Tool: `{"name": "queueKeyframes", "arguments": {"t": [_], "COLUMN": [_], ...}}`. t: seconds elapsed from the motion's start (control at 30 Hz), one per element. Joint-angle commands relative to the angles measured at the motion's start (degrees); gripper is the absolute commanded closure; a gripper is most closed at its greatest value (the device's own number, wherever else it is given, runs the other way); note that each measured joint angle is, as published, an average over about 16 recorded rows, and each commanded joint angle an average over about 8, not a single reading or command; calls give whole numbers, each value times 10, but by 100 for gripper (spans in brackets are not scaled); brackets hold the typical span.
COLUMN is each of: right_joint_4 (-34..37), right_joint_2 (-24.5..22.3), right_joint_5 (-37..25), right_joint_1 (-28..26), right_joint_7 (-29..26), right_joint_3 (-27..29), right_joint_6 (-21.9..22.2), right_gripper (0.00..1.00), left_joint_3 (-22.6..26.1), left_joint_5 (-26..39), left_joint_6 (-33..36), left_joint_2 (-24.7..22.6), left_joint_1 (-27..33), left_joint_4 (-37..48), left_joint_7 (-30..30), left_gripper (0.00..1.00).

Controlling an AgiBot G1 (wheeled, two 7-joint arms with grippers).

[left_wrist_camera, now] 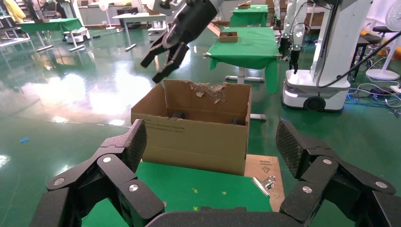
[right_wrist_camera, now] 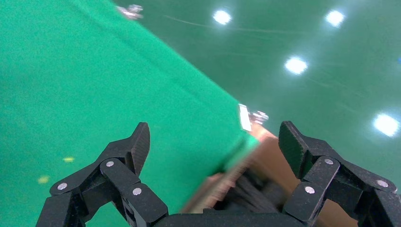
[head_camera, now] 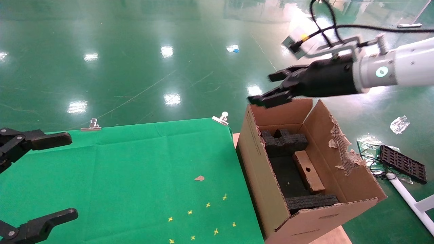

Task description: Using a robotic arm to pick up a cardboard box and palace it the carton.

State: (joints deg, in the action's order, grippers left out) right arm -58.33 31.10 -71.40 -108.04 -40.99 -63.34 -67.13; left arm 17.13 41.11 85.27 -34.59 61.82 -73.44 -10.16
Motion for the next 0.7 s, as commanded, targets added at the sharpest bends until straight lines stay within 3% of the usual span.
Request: {"name": "queueKeyframes", "arguments": {"t": [0.03, 0.7], "right_joint_4": [-8, -84], "right_joint_2": [2, 21], "right_joint_5": [15, 162], "right_joint_1": [23, 255], "right_joint_7": [15, 166], "right_joint_3": [24, 260], "right_joint_6": [-9, -102], "right_gripper": [0, 0], "left_joint_3": [0, 1], "left_joint_5": [0, 0], "left_joint_6": [0, 0], "left_joint_2": [0, 0], "left_joint_1": [0, 0], "left_joint_4": [0, 0], "left_joint_7": [0, 0], "left_gripper": [0, 0]}}
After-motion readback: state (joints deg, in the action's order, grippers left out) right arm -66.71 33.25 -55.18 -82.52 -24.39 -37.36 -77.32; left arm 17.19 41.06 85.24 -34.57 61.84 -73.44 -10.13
